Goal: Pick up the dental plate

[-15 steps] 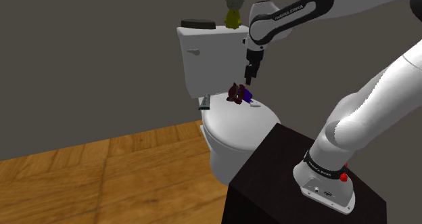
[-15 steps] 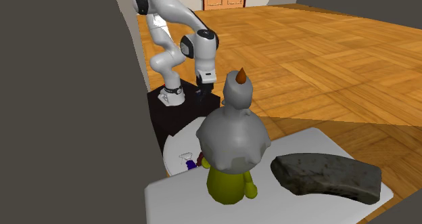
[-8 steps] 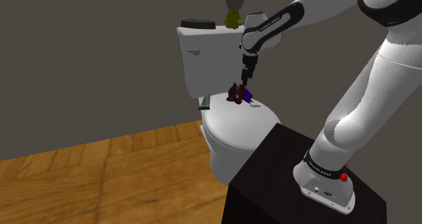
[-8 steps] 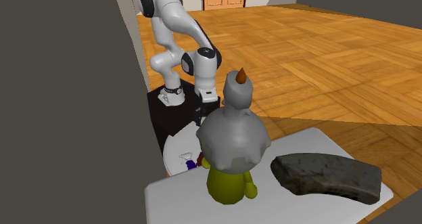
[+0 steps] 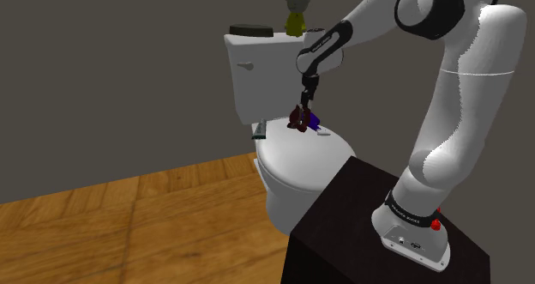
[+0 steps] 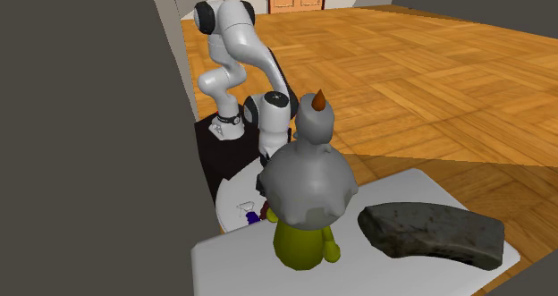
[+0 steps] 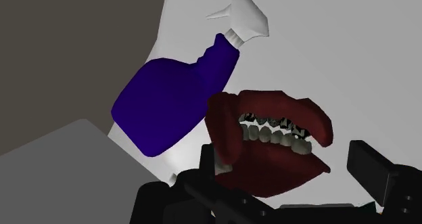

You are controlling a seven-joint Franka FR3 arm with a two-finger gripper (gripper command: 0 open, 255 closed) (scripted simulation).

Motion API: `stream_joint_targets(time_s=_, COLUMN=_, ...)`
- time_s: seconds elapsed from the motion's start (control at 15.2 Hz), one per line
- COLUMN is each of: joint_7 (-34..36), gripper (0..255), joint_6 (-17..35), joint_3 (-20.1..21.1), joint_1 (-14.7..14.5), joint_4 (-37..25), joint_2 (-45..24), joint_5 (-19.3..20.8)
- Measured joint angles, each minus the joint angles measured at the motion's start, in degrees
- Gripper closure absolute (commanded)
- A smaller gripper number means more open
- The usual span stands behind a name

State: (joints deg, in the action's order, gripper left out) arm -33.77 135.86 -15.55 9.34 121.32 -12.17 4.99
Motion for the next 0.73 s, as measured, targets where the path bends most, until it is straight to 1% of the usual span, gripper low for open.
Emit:
stream_joint_targets(time_s=0.13, joint_7=-1.7, gripper=0, joint_6=1.4, joint_3=0.0, joint_1=1.1, joint_4=-3.9, joint_2=-4.8, joint_5=-1.0)
stream_joint_targets(time_s=0.26, joint_7=-2.8, gripper=0, joint_6=2.2, joint_3=0.0, joint_1=1.9, joint_4=-6.4, joint_2=-7.6, joint_5=-1.5)
stream_joint_targets(time_s=0.73, joint_7=-3.2, gripper=0, joint_6=6.5, joint_3=0.4, joint_1=2.6, joint_4=-6.3, joint_2=-11.6, joint_5=-2.3)
